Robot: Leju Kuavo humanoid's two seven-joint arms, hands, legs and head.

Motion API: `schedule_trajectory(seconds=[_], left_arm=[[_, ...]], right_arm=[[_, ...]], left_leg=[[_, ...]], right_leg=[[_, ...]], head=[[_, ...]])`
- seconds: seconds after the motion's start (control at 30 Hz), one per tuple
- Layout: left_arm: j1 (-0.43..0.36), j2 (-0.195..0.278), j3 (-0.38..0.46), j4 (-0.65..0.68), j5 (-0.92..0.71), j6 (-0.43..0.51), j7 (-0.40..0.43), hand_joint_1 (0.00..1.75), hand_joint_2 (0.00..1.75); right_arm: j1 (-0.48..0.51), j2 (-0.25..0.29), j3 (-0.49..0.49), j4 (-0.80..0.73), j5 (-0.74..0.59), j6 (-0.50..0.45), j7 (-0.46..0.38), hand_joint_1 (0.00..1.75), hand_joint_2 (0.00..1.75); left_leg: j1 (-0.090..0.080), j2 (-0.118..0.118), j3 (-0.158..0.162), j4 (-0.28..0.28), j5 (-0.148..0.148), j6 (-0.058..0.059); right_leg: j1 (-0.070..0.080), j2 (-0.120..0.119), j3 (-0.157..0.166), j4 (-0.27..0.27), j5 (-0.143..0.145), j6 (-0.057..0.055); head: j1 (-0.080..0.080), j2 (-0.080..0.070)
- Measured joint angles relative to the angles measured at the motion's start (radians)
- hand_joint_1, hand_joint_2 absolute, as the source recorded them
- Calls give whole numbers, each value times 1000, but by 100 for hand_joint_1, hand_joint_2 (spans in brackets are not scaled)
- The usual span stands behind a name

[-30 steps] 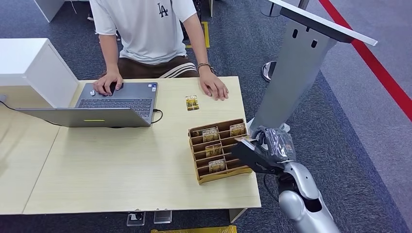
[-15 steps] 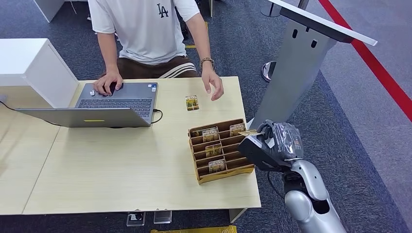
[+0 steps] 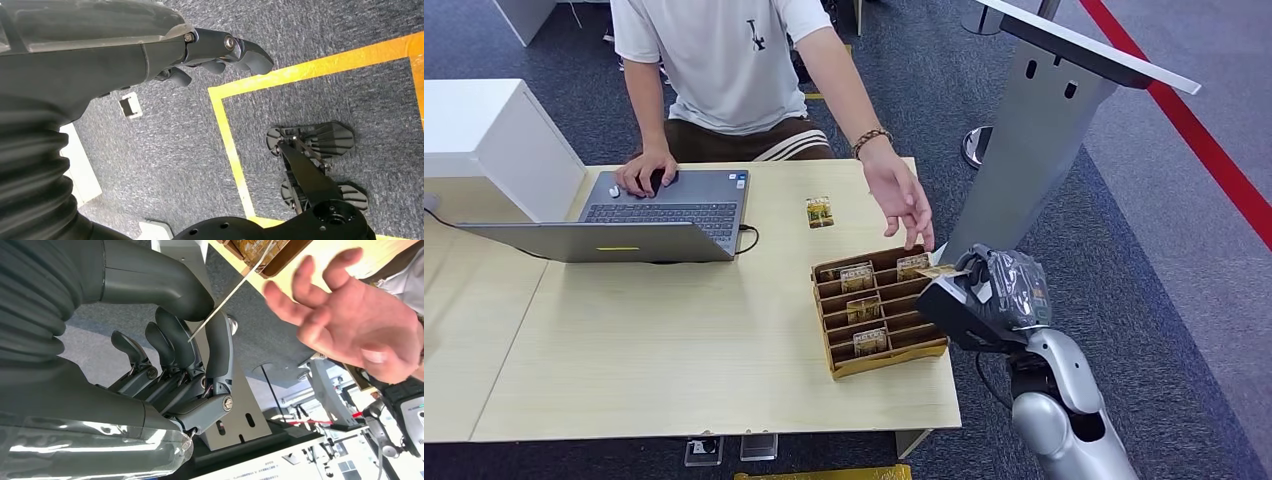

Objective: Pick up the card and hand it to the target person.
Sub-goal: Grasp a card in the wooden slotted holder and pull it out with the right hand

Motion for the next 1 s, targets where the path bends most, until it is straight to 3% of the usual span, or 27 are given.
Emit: schedule_trajectory(seconds=[1.0], left_arm=[[3, 1, 2, 0, 2, 0, 0, 0, 0]], right_arm=[[-5, -1, 0, 19, -45, 30, 26, 0, 175]], left_leg=[[0, 0, 0, 0, 0, 0]], right_leg=[[0, 0, 0, 0, 0, 0]], head=[[-1, 0]])
